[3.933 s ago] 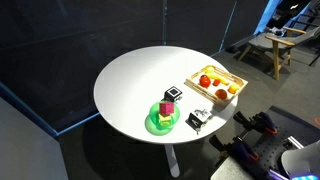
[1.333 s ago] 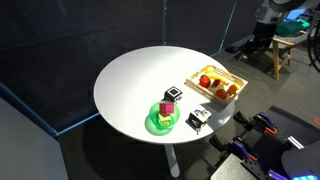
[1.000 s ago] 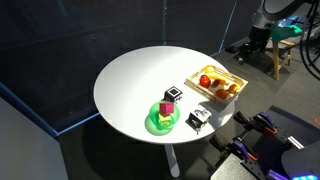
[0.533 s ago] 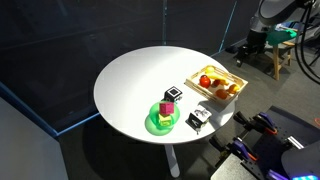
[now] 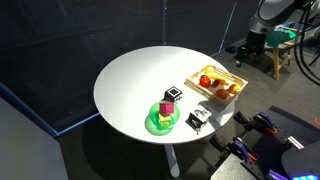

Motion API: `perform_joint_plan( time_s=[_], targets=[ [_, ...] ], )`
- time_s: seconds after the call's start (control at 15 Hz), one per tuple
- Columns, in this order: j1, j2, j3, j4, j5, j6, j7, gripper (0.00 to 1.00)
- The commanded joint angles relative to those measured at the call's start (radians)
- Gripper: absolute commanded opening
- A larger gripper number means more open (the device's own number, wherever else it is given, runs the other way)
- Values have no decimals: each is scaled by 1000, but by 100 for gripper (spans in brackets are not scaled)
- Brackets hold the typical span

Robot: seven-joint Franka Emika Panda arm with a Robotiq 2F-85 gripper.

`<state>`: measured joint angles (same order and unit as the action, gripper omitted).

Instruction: Remove the red apple from the wooden tray and put in on the table between the wooden tray and the green bowl

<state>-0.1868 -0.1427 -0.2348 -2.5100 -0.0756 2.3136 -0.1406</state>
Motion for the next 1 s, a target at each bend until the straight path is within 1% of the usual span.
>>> perform_joint_plan(
  time_s=[0.0, 0.2, 0.33, 0.67, 0.93],
  targets=[
    [-2, 54, 12, 3, 10, 91, 14, 100],
    [2, 115, 23, 22, 12, 162, 25, 100],
    [7, 158, 32, 41, 19, 188, 26, 100],
    [22, 290, 71, 157, 107, 155, 5, 100],
    [26, 386, 102, 261, 123, 160, 5, 100]
  ],
)
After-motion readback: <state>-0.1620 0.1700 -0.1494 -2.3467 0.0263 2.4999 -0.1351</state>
